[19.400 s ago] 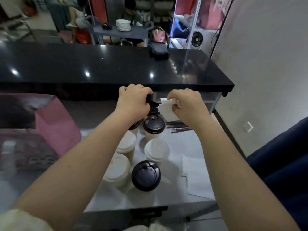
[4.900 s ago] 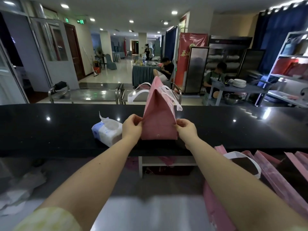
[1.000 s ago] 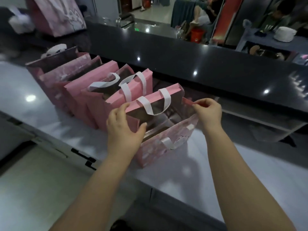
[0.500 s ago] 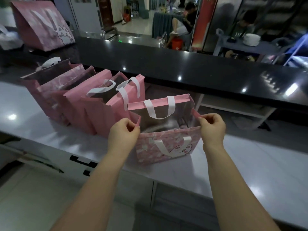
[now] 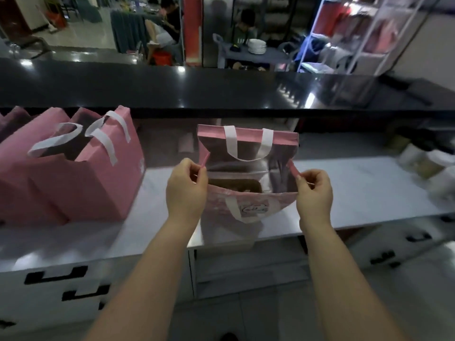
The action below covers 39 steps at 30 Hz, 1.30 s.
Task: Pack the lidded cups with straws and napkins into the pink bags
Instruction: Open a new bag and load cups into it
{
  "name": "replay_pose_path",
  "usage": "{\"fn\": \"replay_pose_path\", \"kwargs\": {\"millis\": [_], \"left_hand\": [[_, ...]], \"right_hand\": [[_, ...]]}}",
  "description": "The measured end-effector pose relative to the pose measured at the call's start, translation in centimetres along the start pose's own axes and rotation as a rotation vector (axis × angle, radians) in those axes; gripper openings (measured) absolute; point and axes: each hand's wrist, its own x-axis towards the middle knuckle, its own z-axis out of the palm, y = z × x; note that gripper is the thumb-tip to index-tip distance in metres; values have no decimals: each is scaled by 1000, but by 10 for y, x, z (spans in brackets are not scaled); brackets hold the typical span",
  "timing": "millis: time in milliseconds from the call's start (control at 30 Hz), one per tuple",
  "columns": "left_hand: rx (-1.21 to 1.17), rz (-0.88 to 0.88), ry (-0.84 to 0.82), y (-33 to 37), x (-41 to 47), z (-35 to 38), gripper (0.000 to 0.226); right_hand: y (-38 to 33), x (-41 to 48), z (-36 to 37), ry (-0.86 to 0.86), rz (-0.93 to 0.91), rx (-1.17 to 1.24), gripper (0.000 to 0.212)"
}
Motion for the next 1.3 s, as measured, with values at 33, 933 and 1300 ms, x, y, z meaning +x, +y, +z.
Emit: {"fn": "replay_pose_path", "kwargs": {"millis": [33,933,1300], "left_hand": [[-22,14,-35,4,-3,8,17],[-261,204,-153,186,-127,309,18],[-187,125,-95,224,-142,403,20]], "right_hand": [[1,-1,-12,39,-4,-7,15],[79,142,-337,376,-51,-24,5],[132,228,-392,281,33,67,18]]}}
